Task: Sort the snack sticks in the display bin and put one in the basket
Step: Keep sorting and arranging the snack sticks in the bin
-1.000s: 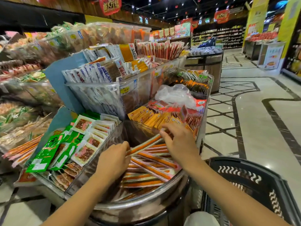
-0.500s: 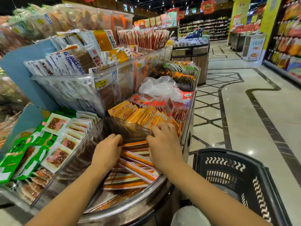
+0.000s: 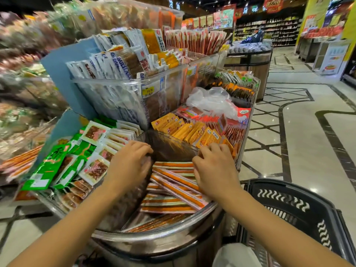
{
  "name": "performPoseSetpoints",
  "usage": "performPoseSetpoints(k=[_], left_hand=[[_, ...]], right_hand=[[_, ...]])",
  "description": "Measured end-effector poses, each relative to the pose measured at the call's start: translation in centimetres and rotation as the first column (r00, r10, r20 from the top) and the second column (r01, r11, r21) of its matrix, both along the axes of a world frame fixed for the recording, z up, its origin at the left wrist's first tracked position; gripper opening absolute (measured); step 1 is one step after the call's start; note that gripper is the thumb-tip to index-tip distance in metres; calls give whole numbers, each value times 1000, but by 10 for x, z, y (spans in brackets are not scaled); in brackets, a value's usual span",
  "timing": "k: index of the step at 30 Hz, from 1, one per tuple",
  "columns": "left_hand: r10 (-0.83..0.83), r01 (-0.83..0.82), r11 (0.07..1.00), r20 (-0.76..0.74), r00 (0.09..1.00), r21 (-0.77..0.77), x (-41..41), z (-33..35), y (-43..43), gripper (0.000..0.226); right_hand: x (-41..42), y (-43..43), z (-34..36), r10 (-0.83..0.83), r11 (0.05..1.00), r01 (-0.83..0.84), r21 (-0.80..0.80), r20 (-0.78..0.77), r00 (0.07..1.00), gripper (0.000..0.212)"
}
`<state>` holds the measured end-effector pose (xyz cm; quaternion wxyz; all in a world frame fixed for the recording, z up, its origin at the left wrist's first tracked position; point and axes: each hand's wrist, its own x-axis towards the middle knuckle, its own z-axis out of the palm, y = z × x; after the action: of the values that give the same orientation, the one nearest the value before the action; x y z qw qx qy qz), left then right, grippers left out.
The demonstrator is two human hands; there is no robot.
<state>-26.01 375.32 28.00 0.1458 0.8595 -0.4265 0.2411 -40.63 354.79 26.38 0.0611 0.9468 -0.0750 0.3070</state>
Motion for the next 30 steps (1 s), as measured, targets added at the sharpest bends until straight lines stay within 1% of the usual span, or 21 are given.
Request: performPoseSetpoints(k=[2, 3, 4, 6, 7, 9, 11, 14, 16, 17, 19, 22, 25, 27, 30], left_hand=[[50, -49, 999, 82, 995, -11, 6, 7, 26, 25], [83, -81, 996, 95, 992, -24, 11, 8, 38, 26], [119, -117, 993, 88, 989, -26, 15, 6, 49, 29], [185, -185, 983, 30, 982, 15, 21, 2, 64, 39], [200, -200, 979, -1, 980, 31, 23, -1, 68, 41], [204, -203, 979, -46, 978, 19, 24, -6, 70, 38], [198, -199, 980, -58, 978, -4, 25, -7, 69, 37], [203, -204, 979, -75, 976, -4, 26, -9, 70, 45], [200, -202, 979, -81, 976, -5, 27, -11, 71, 51], [201, -202, 979, -86, 976, -5, 28, -12, 71, 53], [199, -201, 979, -96, 975, -13, 28, -13, 71, 53], [198, -202, 979, -112, 974, -24, 30, -15, 71, 52], [198, -201, 980, -114, 974, -15, 31, -17, 71, 52], [190, -194, 981, -117, 975, -23, 32, -17, 70, 50], [190, -196, 980, -120, 974, -39, 33, -18, 70, 46]], right_hand=[[2, 2, 3, 33, 999, -33, -21, 4, 999, 11], [4, 5, 5, 52, 998, -52, -28, 1, 999, 11], [6, 10, 8, 78, 996, -78, -30, -9, 997, 11], [15, 25, 13, 153, 988, -155, -22, -53, 987, 12], [20, 35, 17, 207, 978, -209, -12, -95, 974, 12], [31, 55, 22, 322, 946, -324, 33, -242, 915, 13], [46, 75, 19, 402, 912, -395, 113, -442, 802, 18], [71, 99, 5, 467, 876, -405, 262, -665, 582, 25], [85, 114, -6, 481, 857, -409, 313, -771, 418, 34], [91, 121, -12, 475, 851, -417, 319, -807, 351, 39], [100, 132, -22, 446, 843, -443, 305, -857, 259, 46], [105, 143, -41, 382, 850, -463, 252, -900, 210, 51], [104, 142, -57, 322, 839, -515, 174, -922, 215, 58], [104, 138, -62, 332, 823, -542, 171, -918, 215, 64], [103, 136, -59, 360, 805, -564, 183, -907, 220, 59]])
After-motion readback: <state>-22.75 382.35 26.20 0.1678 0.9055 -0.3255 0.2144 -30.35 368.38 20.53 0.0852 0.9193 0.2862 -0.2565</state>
